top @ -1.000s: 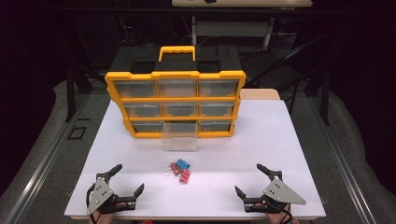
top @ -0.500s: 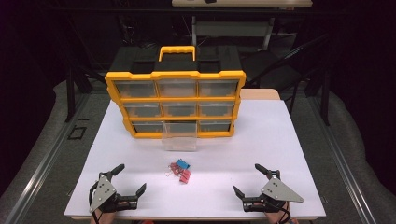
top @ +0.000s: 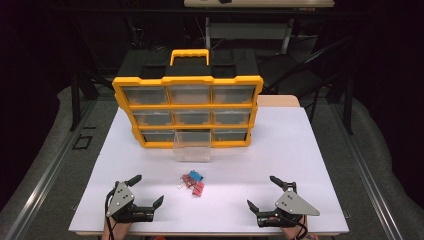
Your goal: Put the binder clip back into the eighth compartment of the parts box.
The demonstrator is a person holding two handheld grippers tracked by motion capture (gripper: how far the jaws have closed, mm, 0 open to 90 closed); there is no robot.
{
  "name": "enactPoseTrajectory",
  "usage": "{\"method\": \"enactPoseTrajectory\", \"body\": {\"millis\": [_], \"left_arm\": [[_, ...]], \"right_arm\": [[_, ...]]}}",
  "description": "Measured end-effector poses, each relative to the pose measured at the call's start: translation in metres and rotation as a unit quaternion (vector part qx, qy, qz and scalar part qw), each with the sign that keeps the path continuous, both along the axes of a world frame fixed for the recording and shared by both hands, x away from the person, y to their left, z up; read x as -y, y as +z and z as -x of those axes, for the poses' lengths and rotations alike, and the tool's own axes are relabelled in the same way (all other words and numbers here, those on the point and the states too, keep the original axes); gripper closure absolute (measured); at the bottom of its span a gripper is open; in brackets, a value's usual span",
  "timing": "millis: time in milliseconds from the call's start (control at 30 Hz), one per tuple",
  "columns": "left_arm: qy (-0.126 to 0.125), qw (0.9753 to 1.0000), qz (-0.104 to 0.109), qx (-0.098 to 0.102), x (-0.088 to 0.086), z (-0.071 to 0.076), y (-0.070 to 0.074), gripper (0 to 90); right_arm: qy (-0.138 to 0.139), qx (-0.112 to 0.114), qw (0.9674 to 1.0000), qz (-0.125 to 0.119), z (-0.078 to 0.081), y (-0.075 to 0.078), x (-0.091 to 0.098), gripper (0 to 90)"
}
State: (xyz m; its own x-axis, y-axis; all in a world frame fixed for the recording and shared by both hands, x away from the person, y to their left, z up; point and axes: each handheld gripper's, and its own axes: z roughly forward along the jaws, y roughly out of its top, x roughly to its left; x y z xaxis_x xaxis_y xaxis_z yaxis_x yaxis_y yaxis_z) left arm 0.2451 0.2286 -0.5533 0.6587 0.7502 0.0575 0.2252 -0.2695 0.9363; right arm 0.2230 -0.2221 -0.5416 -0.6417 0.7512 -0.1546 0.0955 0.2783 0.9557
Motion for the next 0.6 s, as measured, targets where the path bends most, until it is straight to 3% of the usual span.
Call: {"method": "enactPoseTrajectory", "body": {"millis": [300, 600], "left_arm": [[-0.009, 0.9995, -0.006, -0.031, 0.017, -0.013, 0.001, 0.0], [-0.031, 0.9987, -0.011, -0.039, 0.028, -0.016, 0.001, 0.0]], "right_arm": [[0.003, -0.001, 1.0, 0.001, 0.0, 0.0, -0.001, 0.0], [0.006, -0.002, 1.0, 0.003, 0.0, 0.0, -0.002, 0.0]]}}
